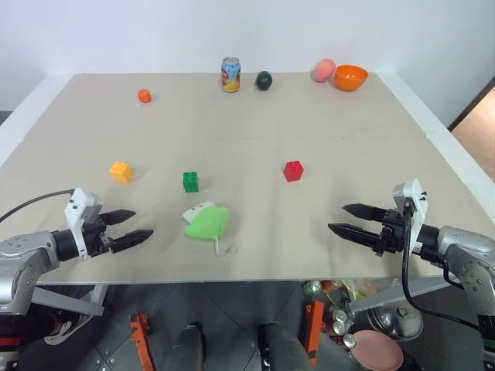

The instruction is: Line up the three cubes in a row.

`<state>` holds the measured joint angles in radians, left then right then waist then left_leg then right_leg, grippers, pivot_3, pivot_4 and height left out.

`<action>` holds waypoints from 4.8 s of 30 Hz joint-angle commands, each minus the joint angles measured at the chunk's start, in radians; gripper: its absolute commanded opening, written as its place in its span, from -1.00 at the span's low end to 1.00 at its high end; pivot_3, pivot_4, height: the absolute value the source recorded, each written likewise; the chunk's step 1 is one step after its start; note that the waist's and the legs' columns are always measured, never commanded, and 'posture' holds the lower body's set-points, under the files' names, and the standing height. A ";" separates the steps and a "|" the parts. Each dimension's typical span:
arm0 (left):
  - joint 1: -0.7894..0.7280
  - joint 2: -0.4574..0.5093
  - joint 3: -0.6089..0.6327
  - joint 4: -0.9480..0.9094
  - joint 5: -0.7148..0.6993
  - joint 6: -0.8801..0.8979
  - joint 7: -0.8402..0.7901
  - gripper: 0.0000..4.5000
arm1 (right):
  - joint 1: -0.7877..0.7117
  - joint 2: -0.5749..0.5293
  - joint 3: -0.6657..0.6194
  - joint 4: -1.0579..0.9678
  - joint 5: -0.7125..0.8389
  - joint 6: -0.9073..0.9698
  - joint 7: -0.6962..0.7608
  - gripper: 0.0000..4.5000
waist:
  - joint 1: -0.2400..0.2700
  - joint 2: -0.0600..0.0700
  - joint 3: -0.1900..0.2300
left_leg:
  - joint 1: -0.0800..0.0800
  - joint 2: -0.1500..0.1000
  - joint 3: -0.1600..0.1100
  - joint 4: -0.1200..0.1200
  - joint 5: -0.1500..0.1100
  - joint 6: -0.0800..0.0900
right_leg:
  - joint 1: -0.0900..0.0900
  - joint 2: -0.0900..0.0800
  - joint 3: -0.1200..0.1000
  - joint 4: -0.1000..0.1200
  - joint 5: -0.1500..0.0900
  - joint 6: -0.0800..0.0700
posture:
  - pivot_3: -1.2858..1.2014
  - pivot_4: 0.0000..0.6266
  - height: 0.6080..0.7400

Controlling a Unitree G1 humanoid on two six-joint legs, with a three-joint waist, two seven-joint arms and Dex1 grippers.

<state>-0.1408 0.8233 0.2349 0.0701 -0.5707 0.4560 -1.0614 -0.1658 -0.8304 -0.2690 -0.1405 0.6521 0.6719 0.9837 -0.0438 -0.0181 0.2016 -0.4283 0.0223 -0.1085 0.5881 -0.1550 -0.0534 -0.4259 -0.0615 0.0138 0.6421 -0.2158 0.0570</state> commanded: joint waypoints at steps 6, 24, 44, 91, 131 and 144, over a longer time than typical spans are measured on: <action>-0.181 -0.044 -0.078 -0.097 -0.026 0.026 -0.051 0.98 | -0.040 -0.044 0.044 -0.061 -0.009 -0.024 0.075 0.93 | 0.006 0.000 0.000 | -0.001 0.002 0.001 0.004 0.000 0.000 | 0.002 0.001 -0.001 0.000 0.000 0.000 | 0.03 -0.52 1.00; -0.473 -0.194 -0.431 0.268 0.303 -0.252 -0.232 0.98 | -0.091 -0.068 0.125 -0.280 0.048 0.025 0.096 0.93 | 0.008 -0.001 0.000 | -0.002 0.004 0.004 0.010 0.000 0.000 | 0.002 0.004 0.001 0.001 0.002 0.002 | 0.03 -0.52 1.00; -0.378 -0.203 -0.243 0.068 0.131 -0.096 -0.197 -0.98 | -0.102 -0.042 0.173 -0.261 0.032 0.012 0.083 0.93 | 0.014 -0.001 0.000 | -0.001 0.005 0.004 0.013 0.000 0.000 | 0.004 0.004 0.002 0.003 0.005 0.004 | 0.03 -0.52 1.00; -0.432 -0.393 0.182 -0.003 -0.027 -0.233 0.715 0.99 | -0.203 0.040 0.260 -0.135 -0.056 -0.056 0.088 0.93 | 0.023 -0.013 -0.001 | 0.004 0.007 0.012 0.013 0.006 -0.016 | 0.008 0.003 0.006 0.003 0.010 0.006 | 0.03 -0.52 1.00; -0.126 -0.263 -0.219 -0.148 0.104 -0.417 -0.061 0.99 | -0.567 0.421 0.302 0.435 -0.540 -0.100 -0.580 0.93 | -0.002 -0.010 0.001 | 0.003 0.009 0.017 0.011 0.007 -0.013 | 0.003 0.005 0.011 0.003 0.011 0.004 | 0.03 -0.52 1.00; -0.083 -0.266 -0.212 -0.169 0.107 -0.429 -0.035 0.99 | -0.662 0.479 0.296 0.601 -0.561 -0.167 -0.590 0.93 | -0.003 -0.010 0.001 | 0.003 0.009 0.017 0.010 0.006 -0.013 | 0.002 0.005 0.011 0.003 0.011 0.004 | 0.03 -0.52 1.00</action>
<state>-0.2263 0.5583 0.0000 -0.0690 -0.4610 0.0439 -1.1003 -0.7978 -0.3517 0.0389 0.4634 0.0934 0.5251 0.3907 -0.0470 -0.0281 0.2024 -0.4255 0.0315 -0.0918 0.5982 -0.1485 -0.0665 -0.4236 -0.0563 0.0246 0.6455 -0.2048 0.0613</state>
